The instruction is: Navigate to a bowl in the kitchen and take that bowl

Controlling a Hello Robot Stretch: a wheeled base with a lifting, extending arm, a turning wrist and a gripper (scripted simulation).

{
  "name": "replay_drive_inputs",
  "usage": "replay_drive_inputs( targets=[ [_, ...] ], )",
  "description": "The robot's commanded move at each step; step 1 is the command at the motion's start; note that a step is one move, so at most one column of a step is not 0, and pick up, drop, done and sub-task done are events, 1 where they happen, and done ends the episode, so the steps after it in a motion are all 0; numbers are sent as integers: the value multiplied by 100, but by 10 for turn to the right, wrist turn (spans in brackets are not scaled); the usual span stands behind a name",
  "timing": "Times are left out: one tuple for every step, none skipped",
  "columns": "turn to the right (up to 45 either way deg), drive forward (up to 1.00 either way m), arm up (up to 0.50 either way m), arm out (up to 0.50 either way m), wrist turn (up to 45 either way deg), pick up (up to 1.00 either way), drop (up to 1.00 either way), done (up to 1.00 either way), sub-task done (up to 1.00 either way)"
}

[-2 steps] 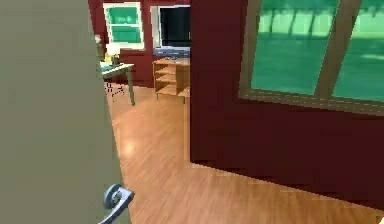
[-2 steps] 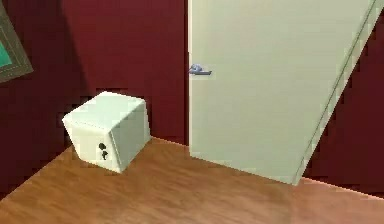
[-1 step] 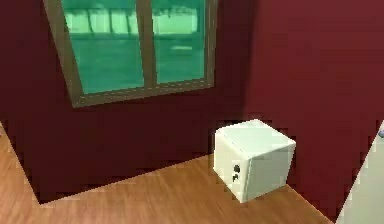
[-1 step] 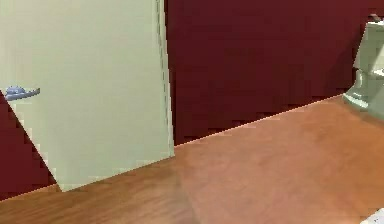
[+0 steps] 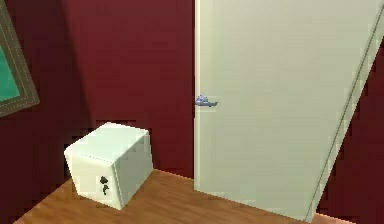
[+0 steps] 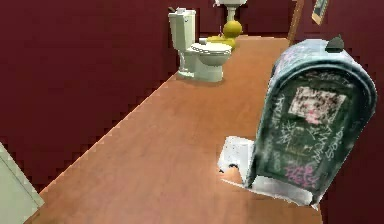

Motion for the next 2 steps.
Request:
replay_drive_inputs(
  targets=[
    [180, 0, 0, 0, 0, 0, 0, 0, 0],
    [0, 10, 0, 0, 0, 0, 0, 0, 0]
  ],
)
